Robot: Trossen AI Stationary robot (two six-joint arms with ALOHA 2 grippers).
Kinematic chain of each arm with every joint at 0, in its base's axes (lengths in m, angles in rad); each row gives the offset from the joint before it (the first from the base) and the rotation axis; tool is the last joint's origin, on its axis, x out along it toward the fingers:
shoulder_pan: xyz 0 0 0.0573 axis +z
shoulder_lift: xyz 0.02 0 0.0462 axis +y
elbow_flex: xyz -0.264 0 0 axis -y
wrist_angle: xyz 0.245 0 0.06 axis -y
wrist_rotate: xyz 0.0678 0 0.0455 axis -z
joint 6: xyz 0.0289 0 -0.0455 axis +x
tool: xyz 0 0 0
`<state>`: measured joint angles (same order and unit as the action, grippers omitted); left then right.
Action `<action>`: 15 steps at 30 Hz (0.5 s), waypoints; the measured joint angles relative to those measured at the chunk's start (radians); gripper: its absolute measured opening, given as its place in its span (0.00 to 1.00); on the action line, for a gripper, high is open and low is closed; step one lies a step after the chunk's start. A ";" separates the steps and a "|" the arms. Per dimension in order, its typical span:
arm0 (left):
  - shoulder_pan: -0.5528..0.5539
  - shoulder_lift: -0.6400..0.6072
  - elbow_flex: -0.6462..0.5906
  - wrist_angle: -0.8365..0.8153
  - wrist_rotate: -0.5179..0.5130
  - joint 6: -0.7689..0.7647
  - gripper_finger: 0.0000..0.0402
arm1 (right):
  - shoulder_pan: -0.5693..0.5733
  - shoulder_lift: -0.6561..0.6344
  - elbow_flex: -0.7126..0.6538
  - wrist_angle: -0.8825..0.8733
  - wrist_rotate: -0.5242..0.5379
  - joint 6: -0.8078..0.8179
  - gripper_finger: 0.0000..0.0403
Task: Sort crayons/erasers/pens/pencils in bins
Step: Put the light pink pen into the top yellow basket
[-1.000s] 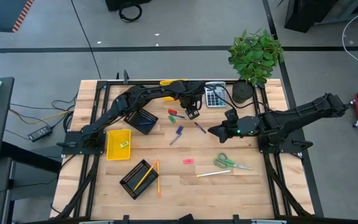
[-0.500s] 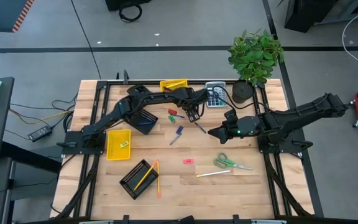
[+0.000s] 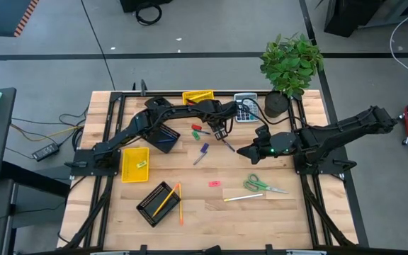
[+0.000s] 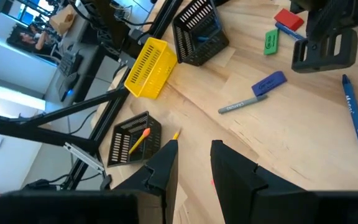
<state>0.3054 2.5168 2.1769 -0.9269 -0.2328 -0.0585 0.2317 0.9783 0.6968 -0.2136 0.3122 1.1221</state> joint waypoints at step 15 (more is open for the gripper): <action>-0.001 -0.006 0.002 -0.040 0.058 0.044 0.07 | 0.000 0.000 0.000 -0.001 0.000 -0.020 0.25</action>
<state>0.3046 2.5112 2.1788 -0.9674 -0.1750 -0.0147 0.2317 0.9783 0.6968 -0.2146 0.3122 1.1019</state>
